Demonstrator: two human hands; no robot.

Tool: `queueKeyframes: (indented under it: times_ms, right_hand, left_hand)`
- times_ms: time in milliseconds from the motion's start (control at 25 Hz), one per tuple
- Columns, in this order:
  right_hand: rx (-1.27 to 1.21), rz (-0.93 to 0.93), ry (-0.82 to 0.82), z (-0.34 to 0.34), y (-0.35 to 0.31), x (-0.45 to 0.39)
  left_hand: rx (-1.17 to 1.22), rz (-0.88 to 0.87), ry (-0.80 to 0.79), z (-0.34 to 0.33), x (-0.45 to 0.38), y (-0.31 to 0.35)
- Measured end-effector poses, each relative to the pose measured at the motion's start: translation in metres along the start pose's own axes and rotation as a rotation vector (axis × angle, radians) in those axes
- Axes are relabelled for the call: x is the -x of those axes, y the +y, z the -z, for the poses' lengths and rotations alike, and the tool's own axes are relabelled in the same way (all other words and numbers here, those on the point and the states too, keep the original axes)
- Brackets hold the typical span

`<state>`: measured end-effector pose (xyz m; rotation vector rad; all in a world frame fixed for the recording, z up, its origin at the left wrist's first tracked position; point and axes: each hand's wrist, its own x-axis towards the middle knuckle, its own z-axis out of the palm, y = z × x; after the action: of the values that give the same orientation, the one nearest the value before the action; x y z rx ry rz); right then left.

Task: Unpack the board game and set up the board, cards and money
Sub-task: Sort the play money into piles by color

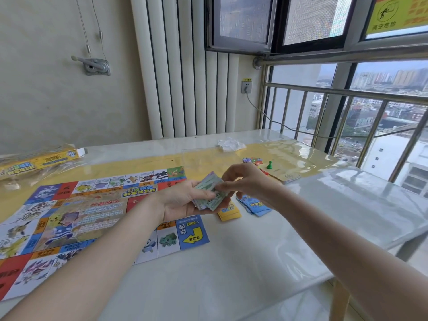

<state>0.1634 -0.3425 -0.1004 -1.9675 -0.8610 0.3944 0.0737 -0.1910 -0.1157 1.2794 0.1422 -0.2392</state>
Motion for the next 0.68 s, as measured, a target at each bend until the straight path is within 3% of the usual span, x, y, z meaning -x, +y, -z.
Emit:
queueKeyframes:
  times_ms: [240,440,560,680]
  right_hand:
    - [-0.004,0.039,-0.057,0.004,0.004,-0.006]
    - [0.706,-0.01,-0.432,0.014,0.015,-0.019]
    - [0.779,-0.042,-0.54,0.009,0.014,-0.028]
    - [0.759,0.02,-0.526,0.007,0.01,-0.035]
  left_hand:
    - [-0.027,-0.064,0.163,0.003,-0.004,0.007]
    - [-0.029,0.001,0.409,0.017,-0.008,0.009]
    - [-0.017,0.069,0.467,0.008,-0.014,0.0]
    - [0.026,0.021,0.546,0.001,-0.024,-0.005]
